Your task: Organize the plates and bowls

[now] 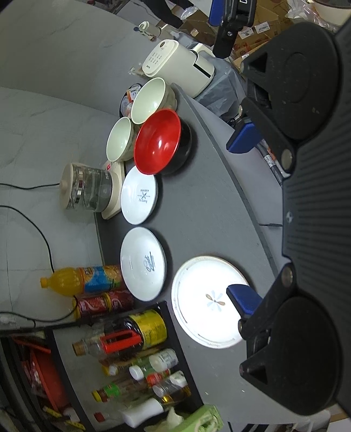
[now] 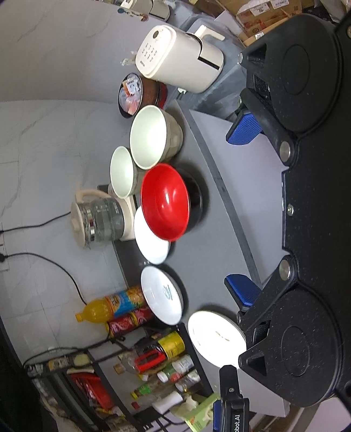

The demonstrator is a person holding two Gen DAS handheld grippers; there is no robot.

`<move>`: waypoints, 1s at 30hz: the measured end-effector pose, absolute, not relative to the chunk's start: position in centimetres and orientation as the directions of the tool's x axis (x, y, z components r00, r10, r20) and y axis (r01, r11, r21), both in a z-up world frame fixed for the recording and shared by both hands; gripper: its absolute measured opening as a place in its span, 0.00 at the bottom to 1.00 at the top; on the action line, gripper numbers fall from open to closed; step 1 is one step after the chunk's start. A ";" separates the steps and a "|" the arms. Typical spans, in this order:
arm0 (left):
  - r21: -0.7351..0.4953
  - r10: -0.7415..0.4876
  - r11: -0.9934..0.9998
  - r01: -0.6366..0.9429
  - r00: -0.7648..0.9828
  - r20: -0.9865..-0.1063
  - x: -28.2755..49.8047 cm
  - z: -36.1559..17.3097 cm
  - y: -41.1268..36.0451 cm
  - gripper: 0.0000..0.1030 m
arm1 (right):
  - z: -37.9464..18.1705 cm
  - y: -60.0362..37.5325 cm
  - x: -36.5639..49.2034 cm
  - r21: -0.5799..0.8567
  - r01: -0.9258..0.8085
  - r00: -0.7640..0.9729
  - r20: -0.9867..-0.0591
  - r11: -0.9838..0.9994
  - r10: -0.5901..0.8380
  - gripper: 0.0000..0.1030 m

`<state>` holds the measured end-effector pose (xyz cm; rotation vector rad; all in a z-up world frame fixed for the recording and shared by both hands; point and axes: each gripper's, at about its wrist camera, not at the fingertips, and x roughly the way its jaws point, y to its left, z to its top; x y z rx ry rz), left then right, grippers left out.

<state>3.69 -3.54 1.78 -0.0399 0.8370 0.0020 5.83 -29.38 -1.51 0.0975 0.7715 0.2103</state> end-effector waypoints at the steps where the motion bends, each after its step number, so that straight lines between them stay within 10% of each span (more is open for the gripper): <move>1: -0.034 -0.018 0.999 -0.010 0.670 -0.742 4.2 1.8 -3.7 0.99 | -1.5 -29.5 6.2 0.163 -0.148 0.698 -0.682 0.975 0.220 1.00; 30: -0.087 -0.238 0.961 0.263 0.625 -0.743 24.0 0.8 -10.7 0.99 | -2.9 -35.1 17.9 0.169 0.080 0.698 -0.713 0.982 0.066 1.00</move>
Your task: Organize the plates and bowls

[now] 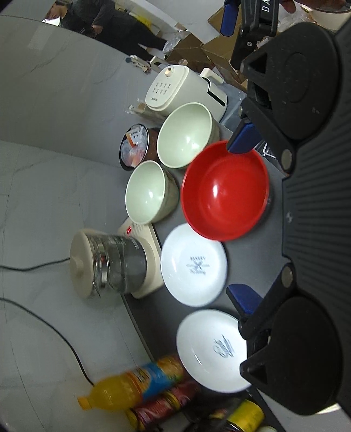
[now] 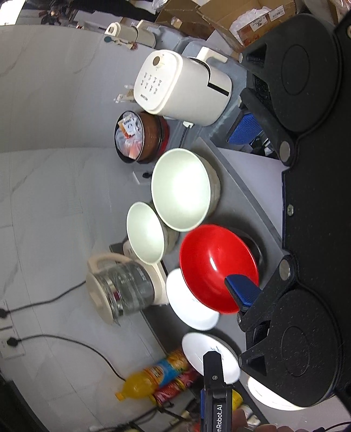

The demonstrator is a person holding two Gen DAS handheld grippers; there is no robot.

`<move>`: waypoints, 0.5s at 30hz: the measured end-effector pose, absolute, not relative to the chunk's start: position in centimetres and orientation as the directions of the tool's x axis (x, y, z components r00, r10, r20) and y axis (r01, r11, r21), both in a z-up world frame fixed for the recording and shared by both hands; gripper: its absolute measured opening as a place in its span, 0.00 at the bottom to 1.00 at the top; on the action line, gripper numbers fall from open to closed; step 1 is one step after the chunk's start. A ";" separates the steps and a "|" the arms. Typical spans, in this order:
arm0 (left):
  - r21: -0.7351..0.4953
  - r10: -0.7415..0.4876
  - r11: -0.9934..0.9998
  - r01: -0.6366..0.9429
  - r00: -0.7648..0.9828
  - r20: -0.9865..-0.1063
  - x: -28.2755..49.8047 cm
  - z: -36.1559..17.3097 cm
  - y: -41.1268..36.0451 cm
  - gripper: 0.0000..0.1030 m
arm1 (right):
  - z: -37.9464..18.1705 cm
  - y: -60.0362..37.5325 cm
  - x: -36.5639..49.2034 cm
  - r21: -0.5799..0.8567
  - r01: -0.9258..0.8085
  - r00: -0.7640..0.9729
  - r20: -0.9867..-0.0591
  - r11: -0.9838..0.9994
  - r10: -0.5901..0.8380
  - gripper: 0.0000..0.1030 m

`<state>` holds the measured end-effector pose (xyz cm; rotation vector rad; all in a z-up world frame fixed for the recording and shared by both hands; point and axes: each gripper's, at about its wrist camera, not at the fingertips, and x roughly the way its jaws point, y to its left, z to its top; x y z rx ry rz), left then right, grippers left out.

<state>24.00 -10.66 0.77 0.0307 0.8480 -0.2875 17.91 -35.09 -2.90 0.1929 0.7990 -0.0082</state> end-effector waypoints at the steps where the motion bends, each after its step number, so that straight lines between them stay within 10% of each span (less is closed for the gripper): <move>1: -0.091 -0.247 0.958 0.273 0.622 -0.743 24.5 0.7 -10.9 0.99 | -3.1 -35.3 18.2 0.168 0.094 0.697 -0.715 0.981 0.055 1.00; 15: -0.145 -0.342 0.922 0.359 0.581 -0.739 30.4 -0.1 -12.7 0.94 | -4.7 -37.3 21.2 0.219 0.250 0.695 -0.719 0.943 -0.017 0.85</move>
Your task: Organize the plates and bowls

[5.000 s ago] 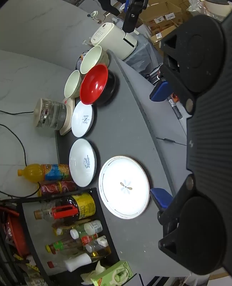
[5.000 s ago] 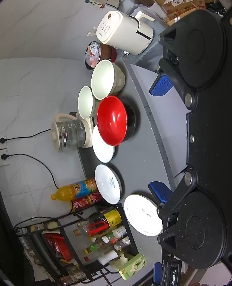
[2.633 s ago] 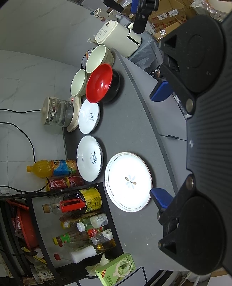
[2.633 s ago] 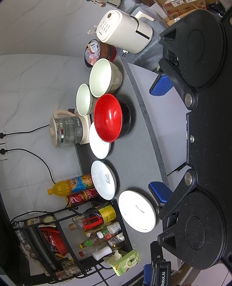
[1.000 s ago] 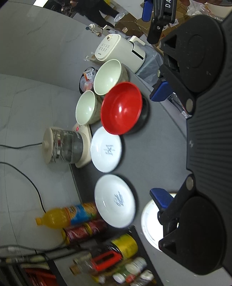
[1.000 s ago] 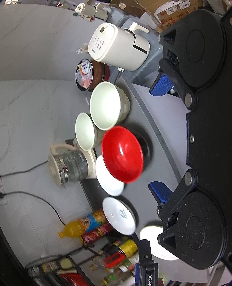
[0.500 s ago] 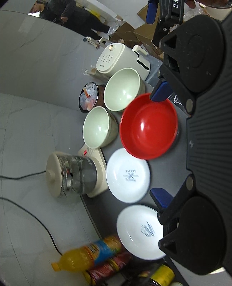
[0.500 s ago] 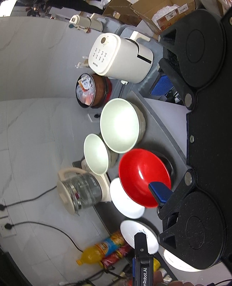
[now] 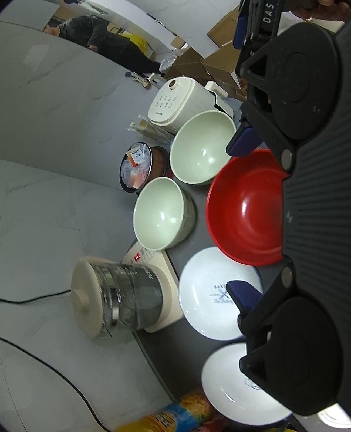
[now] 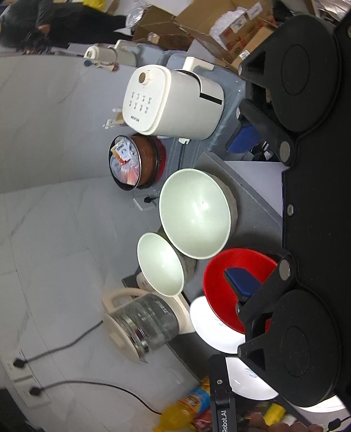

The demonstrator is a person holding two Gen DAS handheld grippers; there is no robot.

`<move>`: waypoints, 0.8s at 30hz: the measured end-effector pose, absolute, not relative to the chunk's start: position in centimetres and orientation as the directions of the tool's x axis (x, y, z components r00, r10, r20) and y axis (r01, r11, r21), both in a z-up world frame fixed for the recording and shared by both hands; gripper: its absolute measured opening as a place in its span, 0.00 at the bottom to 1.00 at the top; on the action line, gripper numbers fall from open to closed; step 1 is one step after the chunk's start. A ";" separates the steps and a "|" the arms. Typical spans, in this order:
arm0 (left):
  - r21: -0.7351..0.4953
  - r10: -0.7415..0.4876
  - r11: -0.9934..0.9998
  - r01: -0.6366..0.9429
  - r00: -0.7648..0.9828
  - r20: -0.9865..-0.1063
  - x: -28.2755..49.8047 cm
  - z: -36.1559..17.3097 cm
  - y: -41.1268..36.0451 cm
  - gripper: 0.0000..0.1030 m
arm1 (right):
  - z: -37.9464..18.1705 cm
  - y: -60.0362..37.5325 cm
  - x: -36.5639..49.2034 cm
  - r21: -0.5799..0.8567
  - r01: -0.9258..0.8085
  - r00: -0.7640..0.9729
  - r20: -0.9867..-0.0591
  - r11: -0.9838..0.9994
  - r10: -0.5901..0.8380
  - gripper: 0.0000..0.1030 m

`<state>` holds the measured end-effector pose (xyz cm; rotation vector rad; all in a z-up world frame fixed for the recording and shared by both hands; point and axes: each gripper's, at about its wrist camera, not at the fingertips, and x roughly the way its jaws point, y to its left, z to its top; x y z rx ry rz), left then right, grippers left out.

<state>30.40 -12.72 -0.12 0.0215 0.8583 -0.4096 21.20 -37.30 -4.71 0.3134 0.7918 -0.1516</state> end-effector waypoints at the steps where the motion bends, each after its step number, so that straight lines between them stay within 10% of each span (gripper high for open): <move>1: -0.148 -0.348 0.920 0.364 0.579 -0.738 30.7 -0.1 -12.8 0.91 | -4.8 -37.5 21.3 0.221 0.260 0.694 -0.720 0.940 -0.022 0.82; 24: -0.235 -0.386 0.909 0.345 0.482 -0.787 37.5 -4.7 -20.4 0.53 | -10.7 -42.9 29.1 0.318 0.268 0.593 -0.798 0.909 0.104 0.57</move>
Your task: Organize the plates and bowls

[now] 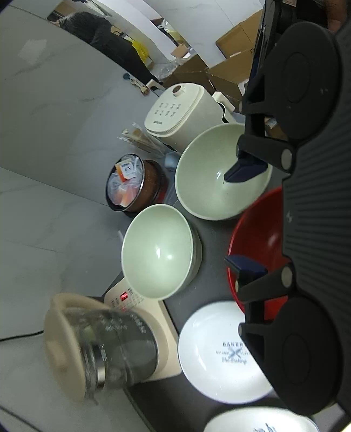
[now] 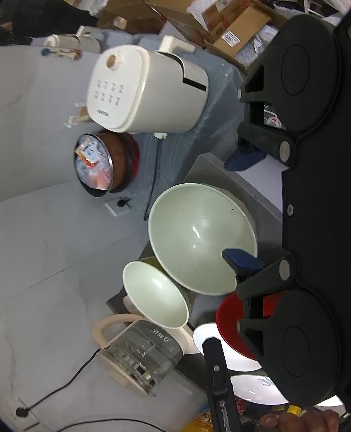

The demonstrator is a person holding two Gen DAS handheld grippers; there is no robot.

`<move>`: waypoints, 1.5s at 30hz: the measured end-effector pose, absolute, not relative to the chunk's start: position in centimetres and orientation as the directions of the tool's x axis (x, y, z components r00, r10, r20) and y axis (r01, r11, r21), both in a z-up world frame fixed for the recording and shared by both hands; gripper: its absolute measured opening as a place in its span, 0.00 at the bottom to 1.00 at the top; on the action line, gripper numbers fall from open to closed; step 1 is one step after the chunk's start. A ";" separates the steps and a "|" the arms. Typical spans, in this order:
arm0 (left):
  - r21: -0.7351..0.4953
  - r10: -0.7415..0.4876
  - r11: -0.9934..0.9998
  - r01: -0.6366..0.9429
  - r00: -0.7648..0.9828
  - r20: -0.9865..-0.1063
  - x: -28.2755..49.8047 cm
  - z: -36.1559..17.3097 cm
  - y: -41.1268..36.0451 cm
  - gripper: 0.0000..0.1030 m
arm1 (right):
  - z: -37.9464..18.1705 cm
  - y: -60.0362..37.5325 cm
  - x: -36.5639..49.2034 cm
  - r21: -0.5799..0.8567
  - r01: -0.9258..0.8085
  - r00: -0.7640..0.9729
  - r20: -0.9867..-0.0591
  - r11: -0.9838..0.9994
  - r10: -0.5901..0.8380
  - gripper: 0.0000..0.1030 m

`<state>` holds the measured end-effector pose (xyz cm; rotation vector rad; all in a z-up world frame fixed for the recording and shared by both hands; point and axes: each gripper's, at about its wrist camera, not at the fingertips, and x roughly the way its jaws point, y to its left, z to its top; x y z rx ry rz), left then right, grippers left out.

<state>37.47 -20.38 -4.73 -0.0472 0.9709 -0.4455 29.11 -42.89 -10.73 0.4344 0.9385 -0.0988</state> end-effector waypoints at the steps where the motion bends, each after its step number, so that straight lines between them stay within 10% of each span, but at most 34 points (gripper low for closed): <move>1: -0.239 -0.388 0.908 0.344 0.478 -0.788 37.9 -5.0 -20.8 0.51 | -11.1 -43.2 29.6 0.331 0.264 0.587 -0.800 0.906 0.121 0.53; 23: -0.227 -0.281 0.957 0.181 0.393 -0.876 44.6 -11.2 -25.6 0.13 | -17.2 -46.7 36.0 0.390 0.213 0.445 -0.855 0.896 0.267 0.26; 45: -0.314 -0.379 0.925 0.216 0.438 -0.816 41.9 -7.3 -24.1 0.05 | -10.8 -45.8 33.6 0.325 0.162 0.585 -0.792 0.932 0.174 0.16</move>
